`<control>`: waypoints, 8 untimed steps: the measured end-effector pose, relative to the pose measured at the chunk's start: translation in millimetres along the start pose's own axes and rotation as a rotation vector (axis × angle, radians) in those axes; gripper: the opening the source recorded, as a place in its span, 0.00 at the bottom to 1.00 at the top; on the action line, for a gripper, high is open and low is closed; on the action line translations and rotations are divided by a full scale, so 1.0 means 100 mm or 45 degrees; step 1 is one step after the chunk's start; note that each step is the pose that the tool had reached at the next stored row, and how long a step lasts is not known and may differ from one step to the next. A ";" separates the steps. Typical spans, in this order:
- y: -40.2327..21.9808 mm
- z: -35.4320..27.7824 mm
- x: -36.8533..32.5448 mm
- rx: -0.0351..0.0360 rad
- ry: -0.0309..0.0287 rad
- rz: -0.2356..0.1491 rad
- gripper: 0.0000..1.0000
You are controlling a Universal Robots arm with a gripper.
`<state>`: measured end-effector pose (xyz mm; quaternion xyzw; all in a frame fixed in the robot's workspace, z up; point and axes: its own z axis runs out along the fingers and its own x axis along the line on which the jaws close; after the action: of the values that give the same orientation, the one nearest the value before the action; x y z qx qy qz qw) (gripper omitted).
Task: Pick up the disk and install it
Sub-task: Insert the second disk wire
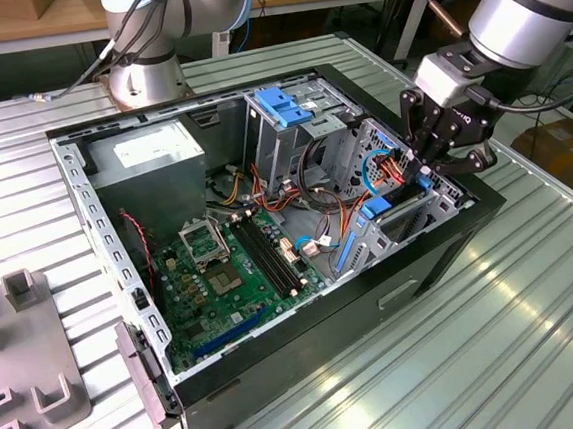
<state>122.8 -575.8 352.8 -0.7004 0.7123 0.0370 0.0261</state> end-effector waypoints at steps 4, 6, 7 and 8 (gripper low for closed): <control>0.001 -0.056 -0.005 -0.0001 0.0000 0.000 0.10; 0.003 -0.168 -0.015 -0.0018 -0.0003 0.000 0.10; 0.003 -0.207 -0.019 -0.0024 -0.0002 0.000 0.10; 0.004 -0.252 -0.023 -0.0033 -0.0003 0.000 0.10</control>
<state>122.7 -575.7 378.1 -0.7003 0.7124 0.0380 0.0253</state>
